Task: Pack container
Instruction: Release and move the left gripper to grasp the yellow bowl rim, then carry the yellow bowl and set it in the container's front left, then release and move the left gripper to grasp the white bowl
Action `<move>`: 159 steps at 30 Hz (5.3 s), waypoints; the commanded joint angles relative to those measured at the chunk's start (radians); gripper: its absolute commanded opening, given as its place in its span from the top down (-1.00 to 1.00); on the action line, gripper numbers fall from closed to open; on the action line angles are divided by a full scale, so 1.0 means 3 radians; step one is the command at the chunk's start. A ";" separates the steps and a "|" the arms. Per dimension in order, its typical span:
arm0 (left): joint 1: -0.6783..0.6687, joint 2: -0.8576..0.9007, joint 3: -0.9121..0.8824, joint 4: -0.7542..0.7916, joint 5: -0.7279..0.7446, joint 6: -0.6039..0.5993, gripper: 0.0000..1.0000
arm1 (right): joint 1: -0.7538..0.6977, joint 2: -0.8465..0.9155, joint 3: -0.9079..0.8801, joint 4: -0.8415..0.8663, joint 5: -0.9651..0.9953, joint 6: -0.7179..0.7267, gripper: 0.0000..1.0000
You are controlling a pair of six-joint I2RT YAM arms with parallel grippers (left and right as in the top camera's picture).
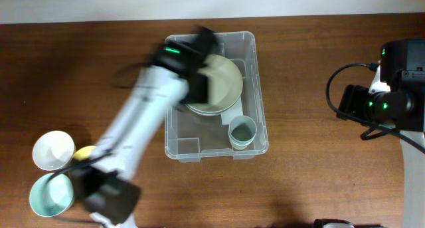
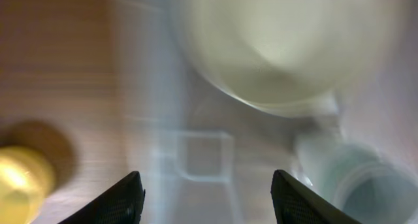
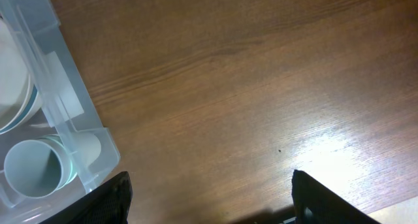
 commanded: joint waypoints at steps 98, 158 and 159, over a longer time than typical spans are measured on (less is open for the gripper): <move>-0.0894 -0.0308 -0.1202 0.0936 0.0135 0.0032 0.33 | 0.0017 0.0009 -0.0022 0.0001 0.0015 -0.0033 -0.48; 0.2677 0.0425 -0.1456 0.1446 0.0264 0.0741 0.99 | 0.0017 0.0009 -0.0022 0.0003 0.0015 -0.0032 -0.48; 0.2600 0.0347 -0.1394 0.1395 0.0264 0.0748 0.99 | 0.0017 0.0009 -0.0022 0.0003 0.0015 -0.0032 -0.48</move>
